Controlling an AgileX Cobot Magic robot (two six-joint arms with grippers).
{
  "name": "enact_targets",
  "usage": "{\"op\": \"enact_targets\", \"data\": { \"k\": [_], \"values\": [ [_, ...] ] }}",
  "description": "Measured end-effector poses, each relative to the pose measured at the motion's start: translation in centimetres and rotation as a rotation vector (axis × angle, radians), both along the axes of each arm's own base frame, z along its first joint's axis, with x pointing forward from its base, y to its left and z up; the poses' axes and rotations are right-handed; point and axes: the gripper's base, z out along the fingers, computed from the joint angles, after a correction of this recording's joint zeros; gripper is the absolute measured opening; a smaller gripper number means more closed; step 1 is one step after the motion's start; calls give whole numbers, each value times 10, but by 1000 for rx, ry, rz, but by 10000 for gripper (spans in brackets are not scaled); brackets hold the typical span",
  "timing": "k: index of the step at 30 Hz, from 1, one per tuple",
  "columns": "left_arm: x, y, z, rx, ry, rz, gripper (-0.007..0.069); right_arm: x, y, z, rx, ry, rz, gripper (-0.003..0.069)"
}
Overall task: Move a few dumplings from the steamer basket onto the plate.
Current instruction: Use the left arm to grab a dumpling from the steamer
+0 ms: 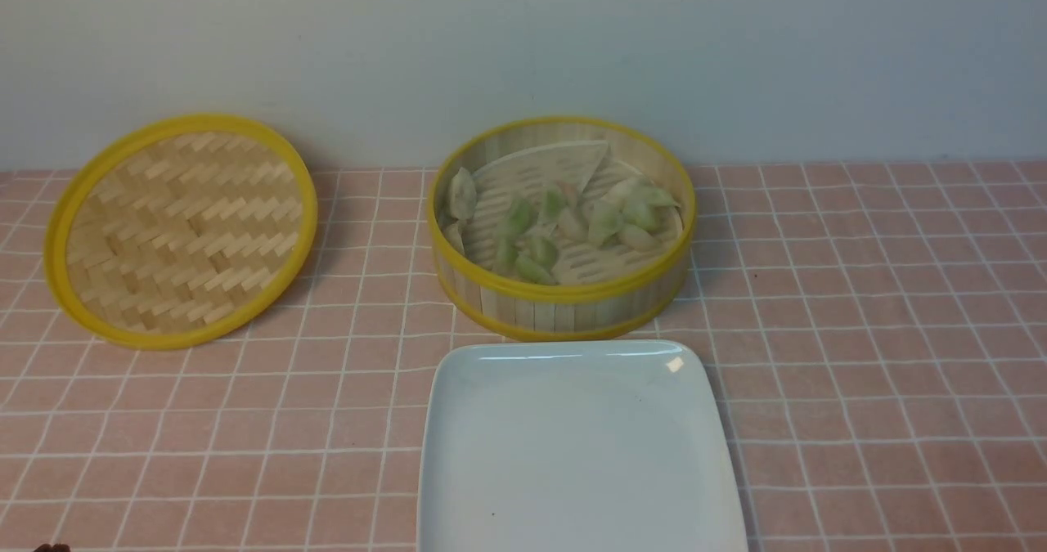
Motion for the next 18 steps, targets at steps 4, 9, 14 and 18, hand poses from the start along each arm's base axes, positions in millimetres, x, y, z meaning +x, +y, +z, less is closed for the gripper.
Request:
{"op": "enact_targets", "data": {
  "k": [4, 9, 14, 18],
  "values": [
    [0, 0, 0, 1, -1, 0, -6, 0, 0, 0, 0, 0, 0, -15],
    [0, 0, 0, 1, -4, 0, -6, 0, 0, 0, 0, 0, 0, -15],
    [0, 0, 0, 1, -4, 0, -6, 0, 0, 0, 0, 0, 0, -15],
    [0, 0, 0, 1, -4, 0, -6, 1, 1, 2, 44, -29, 4, -15]
  ]
}}
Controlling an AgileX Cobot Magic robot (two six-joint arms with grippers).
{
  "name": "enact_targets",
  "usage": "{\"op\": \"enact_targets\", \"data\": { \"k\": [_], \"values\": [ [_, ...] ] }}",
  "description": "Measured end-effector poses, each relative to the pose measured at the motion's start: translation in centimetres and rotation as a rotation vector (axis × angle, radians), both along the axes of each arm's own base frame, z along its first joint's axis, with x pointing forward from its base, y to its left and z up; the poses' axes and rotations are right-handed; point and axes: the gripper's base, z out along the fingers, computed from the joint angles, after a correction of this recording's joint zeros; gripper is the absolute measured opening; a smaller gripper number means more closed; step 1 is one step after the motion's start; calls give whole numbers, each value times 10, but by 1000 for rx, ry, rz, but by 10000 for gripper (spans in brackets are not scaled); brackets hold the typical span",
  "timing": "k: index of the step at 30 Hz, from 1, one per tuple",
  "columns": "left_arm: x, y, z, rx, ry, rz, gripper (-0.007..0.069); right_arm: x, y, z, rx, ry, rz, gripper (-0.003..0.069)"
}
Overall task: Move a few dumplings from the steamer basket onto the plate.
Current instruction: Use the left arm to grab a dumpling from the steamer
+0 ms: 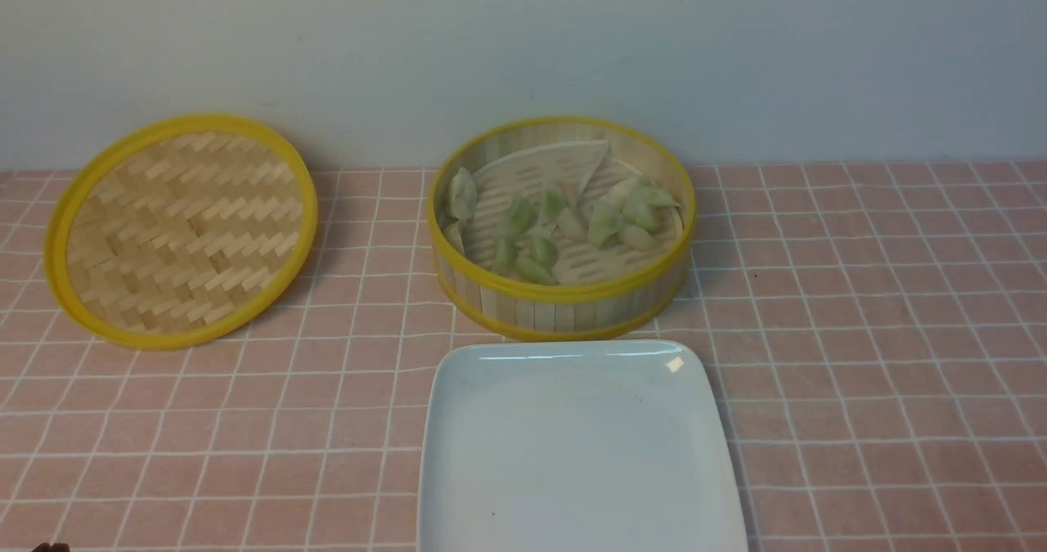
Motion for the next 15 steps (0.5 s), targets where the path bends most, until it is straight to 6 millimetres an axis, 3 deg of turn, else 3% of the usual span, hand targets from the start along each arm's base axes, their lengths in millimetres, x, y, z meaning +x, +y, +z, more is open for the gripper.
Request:
{"op": "enact_targets", "data": {
  "k": [9, 11, 15],
  "values": [
    [0, 0, 1, -1, -9, 0, -6, 1, 0, 22, 597, -196, -20, -15],
    [1, 0, 2, -2, -29, 1, -6, 1, 0, 23, 619, -204, -22, -15],
    [4, -1, 22, -251, -240, 34, -6, 1, 0, 23, 649, -207, -25, -15]
  ]
}}
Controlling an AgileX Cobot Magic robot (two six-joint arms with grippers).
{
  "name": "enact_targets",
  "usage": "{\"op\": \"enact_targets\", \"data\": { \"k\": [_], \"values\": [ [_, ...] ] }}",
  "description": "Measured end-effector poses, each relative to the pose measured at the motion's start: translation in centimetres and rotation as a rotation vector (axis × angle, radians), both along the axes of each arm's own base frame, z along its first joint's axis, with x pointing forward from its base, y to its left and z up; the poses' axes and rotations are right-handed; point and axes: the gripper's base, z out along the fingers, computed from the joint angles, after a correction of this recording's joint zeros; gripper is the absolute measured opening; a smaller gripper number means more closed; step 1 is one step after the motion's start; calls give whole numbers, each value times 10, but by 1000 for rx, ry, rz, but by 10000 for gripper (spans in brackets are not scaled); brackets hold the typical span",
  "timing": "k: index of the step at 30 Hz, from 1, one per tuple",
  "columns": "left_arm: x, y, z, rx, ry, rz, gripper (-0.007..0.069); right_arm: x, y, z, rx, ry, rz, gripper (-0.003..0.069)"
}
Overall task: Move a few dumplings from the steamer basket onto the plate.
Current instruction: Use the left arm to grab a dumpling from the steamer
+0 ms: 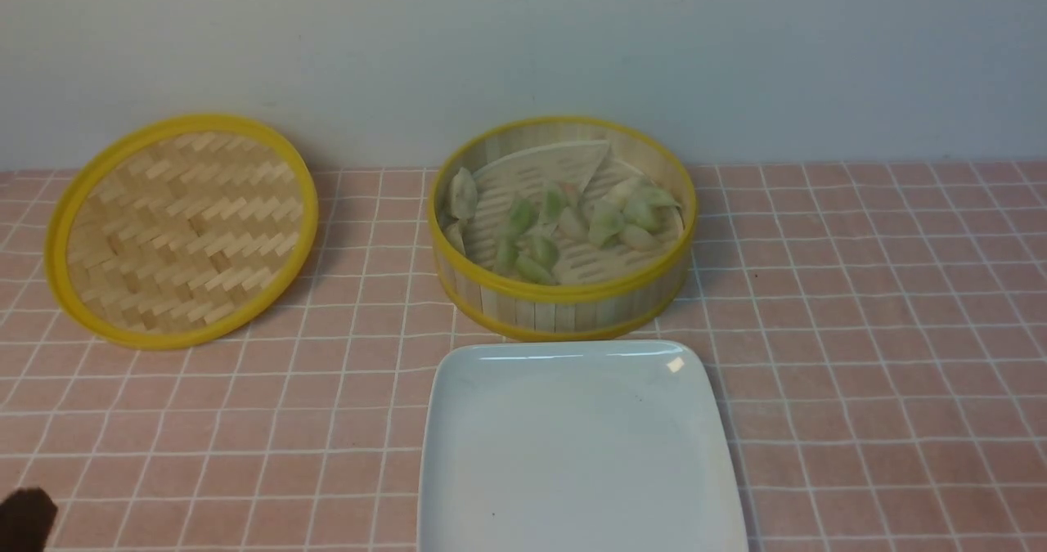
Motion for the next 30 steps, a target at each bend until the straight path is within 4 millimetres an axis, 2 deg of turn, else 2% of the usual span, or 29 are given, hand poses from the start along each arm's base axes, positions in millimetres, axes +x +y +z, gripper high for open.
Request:
{"op": "enact_targets", "data": {
  "k": [1, 3, 7, 10, 12, 13, 15, 16, 18, 22, 24, 26, 28, 30],
  "values": [
    [0, 0, 2, -31, -20, 3, -6, 0, 0, 0, 2, 0, 0, -15],
    [0, 2, 13, -261, -132, 21, -6, 0, 0, 0, 9, 1, 1, -15],
    [-3, 10, 28, -438, -303, 59, -6, -1, 2, 3, 20, 25, 25, -15],
    [-7, 12, 44, -507, -384, 62, -6, -8, 8, 37, -52, 48, 89, -15],
    [-9, 10, 65, -486, -379, 32, -6, -9, 11, 59, -122, 82, 118, -15],
    [-8, 6, 79, -444, -324, 7, -6, -5, 13, 77, -180, 142, 147, -15],
    [-2, 2, 96, -381, -227, -12, -6, 5, 17, 91, -255, 249, 193, -15],
    [4, -2, 115, -322, -140, -28, -6, 14, 20, 107, -322, 319, 233, -15],
    [21, -7, 134, -239, 65, -48, -6, 32, 24, 122, -407, 451, 309, -15],
    [61, -15, 151, -78, 437, -107, -6, 74, 32, 140, -548, 680, 474, -15],
    [96, -19, 145, 30, 682, -176, -6, 99, 35, 145, -600, 769, 550, -15],
    [120, -23, 143, 71, 796, -232, -6, 118, 37, 148, -619, 819, 590, -15],
    [155, -29, 134, 109, 910, -311, -6, 133, 38, 148, -627, 855, 615, -15],
    [178, -36, 125, 140, 965, -367, -6, 143, 39, 145, -633, 874, 628, -15]
  ]
}}
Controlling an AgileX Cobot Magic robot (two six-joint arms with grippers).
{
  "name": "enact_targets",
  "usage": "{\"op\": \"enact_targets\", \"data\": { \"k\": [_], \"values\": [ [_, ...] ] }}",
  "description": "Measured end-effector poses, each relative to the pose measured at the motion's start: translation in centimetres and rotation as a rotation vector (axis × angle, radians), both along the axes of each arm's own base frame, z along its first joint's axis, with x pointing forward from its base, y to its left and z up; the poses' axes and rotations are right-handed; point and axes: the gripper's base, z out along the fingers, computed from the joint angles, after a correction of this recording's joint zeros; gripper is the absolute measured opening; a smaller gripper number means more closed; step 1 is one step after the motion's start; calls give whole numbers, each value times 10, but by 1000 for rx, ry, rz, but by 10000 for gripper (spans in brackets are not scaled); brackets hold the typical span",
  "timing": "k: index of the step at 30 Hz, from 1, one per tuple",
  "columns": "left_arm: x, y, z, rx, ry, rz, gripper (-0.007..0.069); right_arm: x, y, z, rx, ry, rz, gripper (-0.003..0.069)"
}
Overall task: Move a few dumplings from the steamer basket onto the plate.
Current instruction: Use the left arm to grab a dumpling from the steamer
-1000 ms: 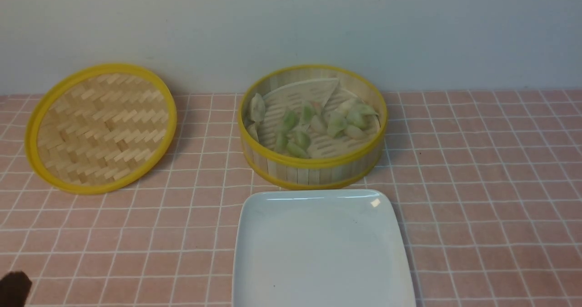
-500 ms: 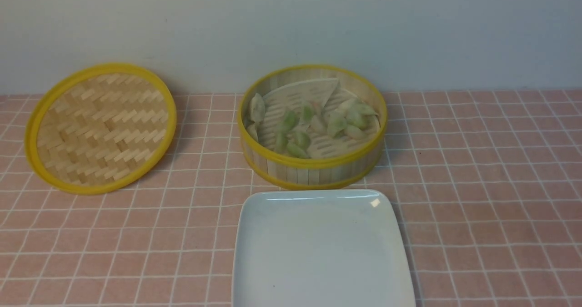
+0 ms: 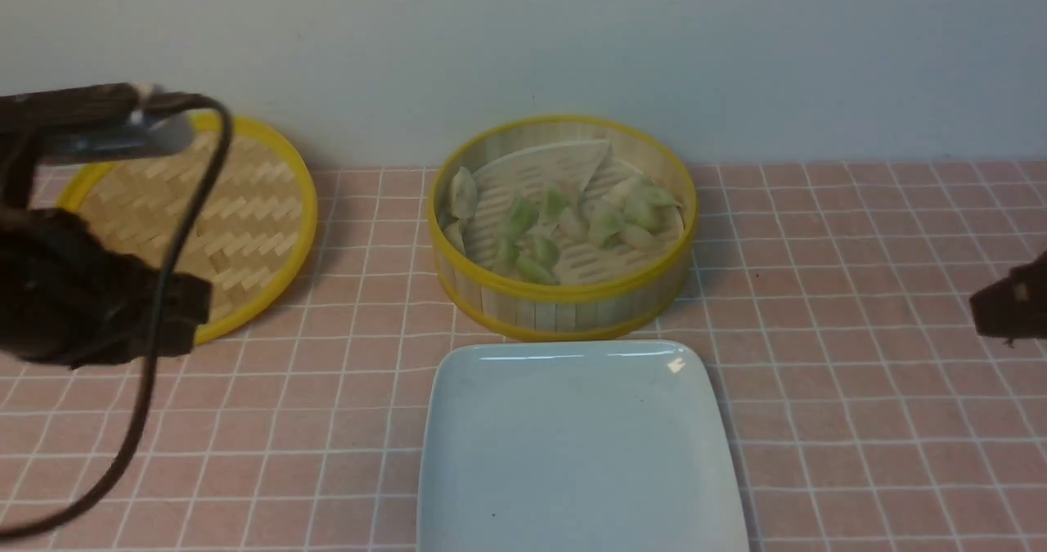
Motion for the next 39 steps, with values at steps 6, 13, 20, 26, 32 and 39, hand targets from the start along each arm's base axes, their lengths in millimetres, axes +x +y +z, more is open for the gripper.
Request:
{"op": "enact_targets", "data": {
  "k": [6, 13, 20, 26, 32, 39],
  "values": [
    [66, -54, -4, 41, 20, -206, -6, 5, 0, -1, -17, -12, 23, -15],
    [135, -112, -8, 66, -38, -333, -6, 6, 0, 0, -19, -26, 23, -15],
    [194, -151, -46, 125, -12, -402, 13, 6, 0, 0, -19, -26, 23, -15],
    [219, -176, -87, 239, -8, -436, 169, 6, 0, 0, -19, -28, 22, -15],
    [231, -178, -118, 313, 10, -383, 370, 8, 0, 1, -19, -40, 18, -15],
    [243, -180, -139, 322, -49, -345, 373, 8, 0, 1, -18, -50, 15, -15]
  ]
}}
